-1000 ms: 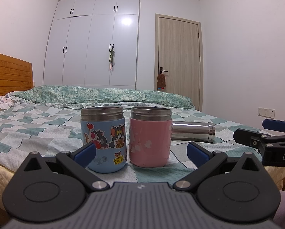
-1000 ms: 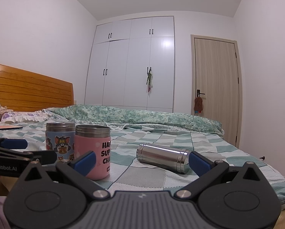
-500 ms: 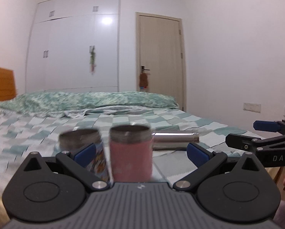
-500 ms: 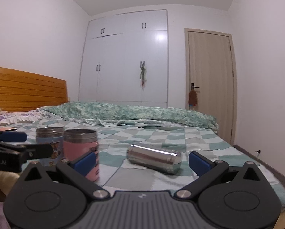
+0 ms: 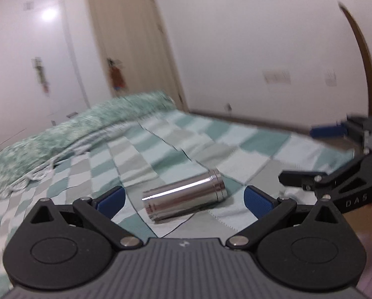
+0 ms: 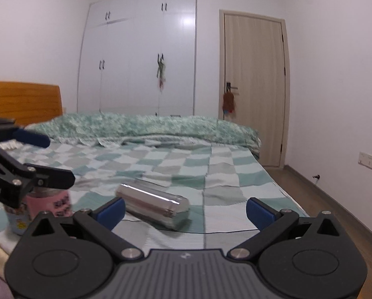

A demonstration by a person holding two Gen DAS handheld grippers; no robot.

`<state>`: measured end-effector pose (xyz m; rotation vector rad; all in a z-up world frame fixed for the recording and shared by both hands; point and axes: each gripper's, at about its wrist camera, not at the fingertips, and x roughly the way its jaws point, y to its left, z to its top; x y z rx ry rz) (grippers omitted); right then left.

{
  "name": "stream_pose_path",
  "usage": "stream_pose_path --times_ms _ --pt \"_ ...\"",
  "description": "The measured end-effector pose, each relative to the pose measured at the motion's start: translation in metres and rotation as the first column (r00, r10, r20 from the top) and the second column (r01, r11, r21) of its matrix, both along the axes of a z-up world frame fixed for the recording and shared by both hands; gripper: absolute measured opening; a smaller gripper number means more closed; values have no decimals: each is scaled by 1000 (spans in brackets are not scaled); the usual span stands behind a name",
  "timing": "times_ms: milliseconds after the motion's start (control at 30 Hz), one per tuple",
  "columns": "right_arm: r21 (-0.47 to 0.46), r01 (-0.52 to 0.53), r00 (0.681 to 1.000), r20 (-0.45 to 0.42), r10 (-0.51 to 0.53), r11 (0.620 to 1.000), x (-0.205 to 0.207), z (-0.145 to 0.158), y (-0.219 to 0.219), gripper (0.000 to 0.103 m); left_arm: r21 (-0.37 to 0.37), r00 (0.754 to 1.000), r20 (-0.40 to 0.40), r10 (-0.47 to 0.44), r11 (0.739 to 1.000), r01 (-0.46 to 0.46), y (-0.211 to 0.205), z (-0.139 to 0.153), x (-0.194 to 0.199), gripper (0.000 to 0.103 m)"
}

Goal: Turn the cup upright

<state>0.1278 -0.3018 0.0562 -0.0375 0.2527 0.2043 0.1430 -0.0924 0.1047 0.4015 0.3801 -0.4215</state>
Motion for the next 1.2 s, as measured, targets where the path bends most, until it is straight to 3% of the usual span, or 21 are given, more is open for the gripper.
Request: stream_pose_path --times_ms 267,500,633,1000,1100,1200 --pt "-1 25 995 -93 -25 1000 48 -9 -15 103 212 980 -147 -131 964 161 -49 -4 68 103" --pt "-17 26 987 -156 -28 1000 88 -22 -29 103 310 931 -321 -173 910 276 -79 -19 131 103" --pt "-11 24 984 -178 -26 1000 109 -28 -37 103 435 930 -330 -163 848 303 -87 -39 156 103" --pt "8 1 964 -267 2 1000 147 -53 -37 103 550 881 -427 -204 715 432 -99 -90 198 103" --pt "25 11 960 -281 -3 1000 156 -55 -38 103 549 870 -456 -187 710 440 -101 -101 207 97" --pt "32 23 960 -281 -13 999 159 -55 -40 103 556 869 -463 -172 708 436 -104 -109 213 100"
